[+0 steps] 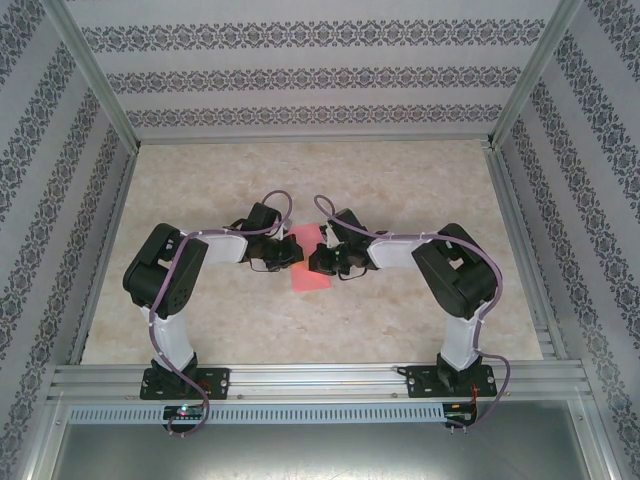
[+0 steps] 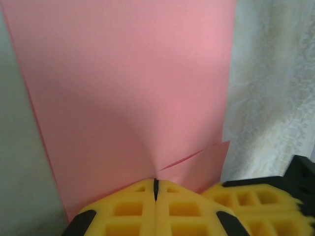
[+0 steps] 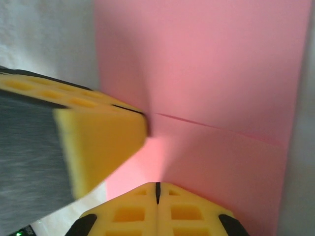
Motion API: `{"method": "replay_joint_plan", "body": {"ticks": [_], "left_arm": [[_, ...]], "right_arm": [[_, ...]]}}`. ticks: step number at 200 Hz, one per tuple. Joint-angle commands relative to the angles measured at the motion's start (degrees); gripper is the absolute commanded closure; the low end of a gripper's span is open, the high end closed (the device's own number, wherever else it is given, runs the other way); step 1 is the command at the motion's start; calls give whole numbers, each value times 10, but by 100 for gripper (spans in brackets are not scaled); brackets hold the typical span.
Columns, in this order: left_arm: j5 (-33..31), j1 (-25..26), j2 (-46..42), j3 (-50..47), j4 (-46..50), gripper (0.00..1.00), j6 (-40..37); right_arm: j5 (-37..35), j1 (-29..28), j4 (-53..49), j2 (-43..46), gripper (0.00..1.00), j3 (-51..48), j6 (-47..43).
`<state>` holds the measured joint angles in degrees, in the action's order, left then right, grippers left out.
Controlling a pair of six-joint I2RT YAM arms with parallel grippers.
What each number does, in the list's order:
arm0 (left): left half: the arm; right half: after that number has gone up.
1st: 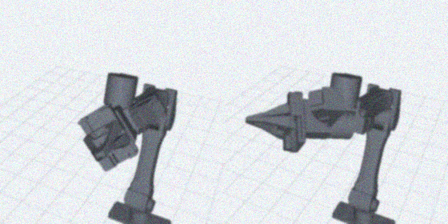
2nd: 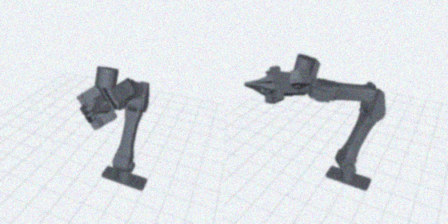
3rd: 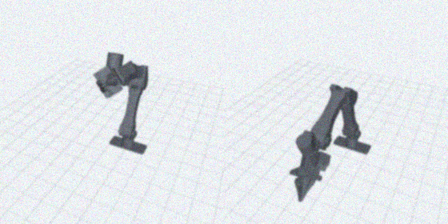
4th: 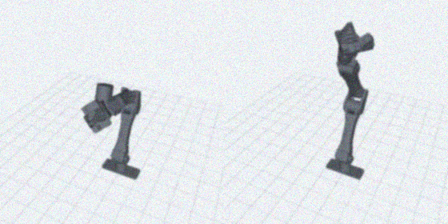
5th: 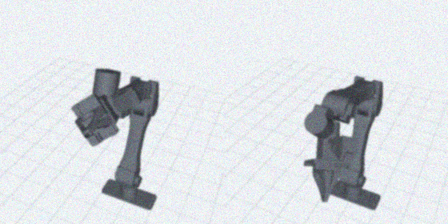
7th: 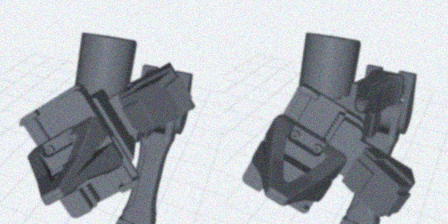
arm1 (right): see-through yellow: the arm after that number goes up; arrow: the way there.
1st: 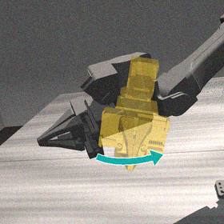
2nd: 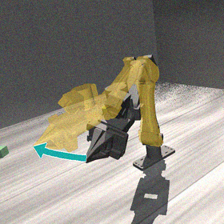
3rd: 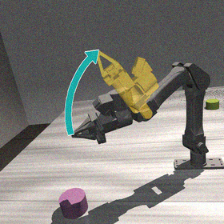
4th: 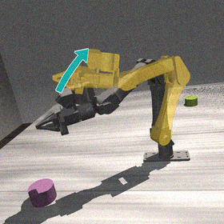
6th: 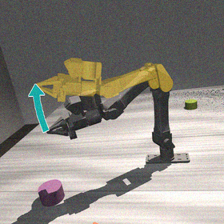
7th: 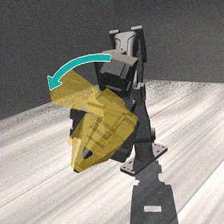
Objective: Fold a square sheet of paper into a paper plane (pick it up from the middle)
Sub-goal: Fold the triangle a second time at the center of the table, then turn over the paper at the center of the table.
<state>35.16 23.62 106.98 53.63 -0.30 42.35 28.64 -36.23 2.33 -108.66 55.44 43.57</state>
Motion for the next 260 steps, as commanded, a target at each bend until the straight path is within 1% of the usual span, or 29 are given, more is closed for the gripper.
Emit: {"method": "replay_joint_plan", "body": {"ticks": [1, 22, 38, 67, 86, 115, 138, 142, 155, 165, 172, 181, 189, 194, 206, 224, 247, 260], "left_arm": [[-52, -2, 22, -14, 95, 100, -18], [-65, -2, 22, -14, 107, 100, -20], [-78, -3, 23, -14, 117, 100, -21], [-77, -8, 28, -17, 115, 100, -21], [-72, -9, 28, -14, 113, 100, -25], [-53, -9, 25, -7, 99, 100, -35], [-27, -9, 8, 6, 79, 100, -37], [-22, -8, 3, 9, 76, 99, -36], [-1, -9, -18, 22, 67, 90, -26], [7, -9, -35, 32, 63, 77, -15], [5, -10, -47, 38, 63, 68, -8], [-1, -12, -63, 41, 65, 61, -1], [-11, -14, -77, 40, 71, 54, 3], [-20, -16, -85, 39, 76, 49, 3], [-38, -27, -102, 31, 89, 41, 5], [-56, -41, -128, 7, 85, 32, 16], [-79, -50, -152, -23, 80, 18, 24], [-86, -51, -159, -34, 80, 11, 22]], "right_arm": [[-5, -1, -14, -9, 100, -3, 5], [-13, 2, -23, -4, 100, -30, 7], [-14, 4, -21, 12, 100, -72, 10], [-9, 4, -21, 63, 100, -155, 16], [-9, 4, -36, 104, 100, -191, 12], [-27, 15, -85, 158, 100, -190, -13], [-31, 29, -86, 180, 100, -157, -16], [-33, 31, -85, 183, 98, -148, -16], [-41, 35, -76, 184, 92, -122, -12], [-42, 39, -63, 180, 84, -105, -6], [-38, 43, -49, 174, 76, -95, 1], [-25, 50, -23, 164, 68, -88, 10], [-21, 56, -4, 153, 63, -82, 16], [-20, 59, 1, 147, 62, -76, 18], [-14, 65, 8, 129, 61, -60, 8], [0, 70, 16, 102, 58, -39, -12], [25, 79, 29, 69, 58, -20, -37], [44, 82, 40, 55, 58, -15, -48]]}}
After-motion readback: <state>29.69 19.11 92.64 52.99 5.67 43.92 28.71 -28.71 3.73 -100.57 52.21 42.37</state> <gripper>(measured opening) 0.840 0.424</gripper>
